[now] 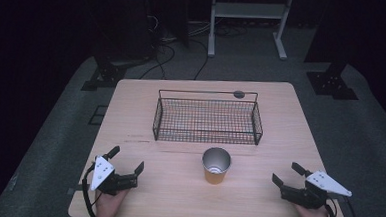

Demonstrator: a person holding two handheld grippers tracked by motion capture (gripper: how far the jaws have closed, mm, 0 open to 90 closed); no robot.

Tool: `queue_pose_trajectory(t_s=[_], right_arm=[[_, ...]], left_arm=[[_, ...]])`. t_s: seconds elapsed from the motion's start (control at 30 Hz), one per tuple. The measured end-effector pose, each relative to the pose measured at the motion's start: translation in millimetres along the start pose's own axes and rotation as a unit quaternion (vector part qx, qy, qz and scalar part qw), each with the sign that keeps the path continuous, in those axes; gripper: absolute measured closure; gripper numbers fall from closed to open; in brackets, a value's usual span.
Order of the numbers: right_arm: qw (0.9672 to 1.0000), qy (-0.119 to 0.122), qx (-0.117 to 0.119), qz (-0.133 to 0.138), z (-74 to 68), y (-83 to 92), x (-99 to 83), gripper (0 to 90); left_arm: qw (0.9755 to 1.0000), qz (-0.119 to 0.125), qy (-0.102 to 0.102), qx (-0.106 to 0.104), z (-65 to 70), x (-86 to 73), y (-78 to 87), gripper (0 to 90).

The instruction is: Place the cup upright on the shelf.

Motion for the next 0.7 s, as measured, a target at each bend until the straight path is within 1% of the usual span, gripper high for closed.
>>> queue_pose_trajectory(t_s=[0.17,0.3,0.4,0.5,0.53,0.57,0.6,0.63,0.7], right_arm=[[1.0,-0.002,0.004,0.0,0.7,0.3,0.1,12.8],[1.0,0.001,0.007,-0.001,-3.1,0.7,0.8,12.8],[0.9998,0.01,0.014,-0.004,-9.4,0.0,2.9,12.8],[0.9996,0.014,0.022,-0.006,-18.6,-0.1,5.2,12.8],[0.9994,0.019,0.028,-0.007,-25.4,-0.4,5.3,12.7],[0.9994,0.019,0.028,-0.007,-25.4,-0.4,5.3,12.7],[0.999,0.026,0.036,-0.011,-32.9,-1.4,5.3,12.6],[0.999,0.026,0.036,-0.011,-32.9,-1.4,5.3,12.6],[0.9986,0.031,0.04,-0.012,-37.3,-2.5,6.4,12.5]], left_arm=[[1.0,-0.002,-0.003,0.001,0.6,-0.1,-0.1,0.0],[1.0,0.0,-0.002,0.0,0.8,0.1,0.1,0.0],[1.0,0.001,-0.005,-0.003,1.5,0.2,0.3,0.0],[1.0,0.002,-0.005,-0.003,1.9,0.3,0.6,0.0],[1.0,0.003,-0.005,-0.003,1.8,0.3,0.7,0.0],[1.0,0.003,-0.005,-0.004,1.7,0.3,0.8,0.0],[1.0,0.003,-0.005,-0.004,1.6,0.3,0.9,0.0],[1.0,0.003,-0.005,-0.005,1.7,0.3,0.9,0.0],[1.0,0.003,-0.006,-0.004,2.0,0.3,0.9,0.0]])
Point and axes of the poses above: each handheld gripper's, and its own axes: y roughly backward along the jaws, x roughly out of its top, z roughly to its right, the point moved 7 cm from there along -y, roughly forward along the jaws, and after that the axes turned 4 degrees about -y, right-handed, at the moved point
